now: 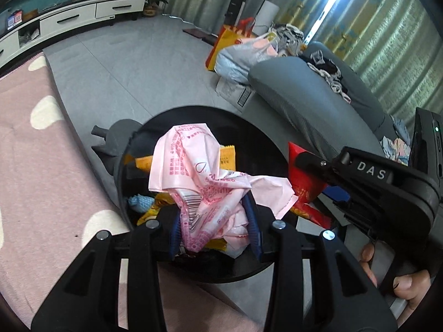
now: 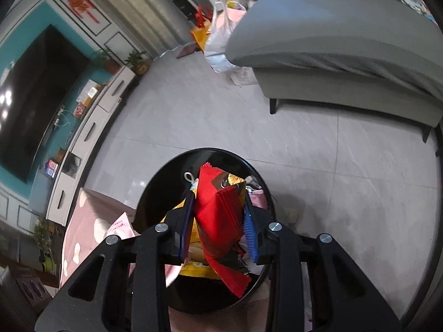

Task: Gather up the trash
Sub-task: 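Open both tools over the bin, dropping the paper and packet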

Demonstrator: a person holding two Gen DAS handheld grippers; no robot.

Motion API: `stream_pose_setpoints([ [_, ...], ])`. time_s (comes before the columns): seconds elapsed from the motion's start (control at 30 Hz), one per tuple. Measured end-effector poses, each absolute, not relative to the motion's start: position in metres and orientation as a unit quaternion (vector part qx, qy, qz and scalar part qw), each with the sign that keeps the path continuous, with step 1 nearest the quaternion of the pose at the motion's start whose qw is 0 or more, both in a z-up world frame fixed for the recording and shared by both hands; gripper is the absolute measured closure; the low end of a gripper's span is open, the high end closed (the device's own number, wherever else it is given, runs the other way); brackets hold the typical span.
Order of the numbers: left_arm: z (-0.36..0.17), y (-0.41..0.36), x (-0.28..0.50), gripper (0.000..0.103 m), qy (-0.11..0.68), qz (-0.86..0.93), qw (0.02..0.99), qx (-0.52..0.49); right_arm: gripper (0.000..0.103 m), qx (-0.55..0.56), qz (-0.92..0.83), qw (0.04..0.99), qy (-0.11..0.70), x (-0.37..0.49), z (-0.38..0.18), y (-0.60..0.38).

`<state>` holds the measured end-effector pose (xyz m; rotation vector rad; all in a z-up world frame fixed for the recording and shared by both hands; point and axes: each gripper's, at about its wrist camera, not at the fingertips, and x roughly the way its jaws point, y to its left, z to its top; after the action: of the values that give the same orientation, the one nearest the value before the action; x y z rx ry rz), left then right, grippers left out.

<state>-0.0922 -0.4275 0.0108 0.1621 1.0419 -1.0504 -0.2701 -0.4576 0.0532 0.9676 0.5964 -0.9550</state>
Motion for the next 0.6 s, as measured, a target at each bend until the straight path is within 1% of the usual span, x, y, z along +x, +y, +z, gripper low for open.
stream_pose_setpoints([
  [0.27, -0.012, -0.446, -0.092, 0.061, 0.502, -0.480, 0.715, 0.081, 0.069, 0.459, -0.431, 0.721, 0.289, -0.264, 0.037, -0.463],
  [0.4, -0.022, -0.452, -0.088, 0.058, 0.517, -0.476, 0.707, 0.079, 0.069, 0.458, -0.438, 0.711, 0.304, -0.260, 0.030, -0.467],
  [0.47, -0.026, -0.451, -0.086, 0.056, 0.521, -0.475, 0.705, 0.074, 0.069, 0.460, -0.437, 0.711, 0.303, -0.260, 0.028, -0.468],
  [0.6, -0.029, -0.450, -0.085, 0.046, 0.529, -0.479, 0.698, 0.063, 0.069, 0.463, -0.433, 0.712, 0.302, -0.262, 0.027, -0.466],
])
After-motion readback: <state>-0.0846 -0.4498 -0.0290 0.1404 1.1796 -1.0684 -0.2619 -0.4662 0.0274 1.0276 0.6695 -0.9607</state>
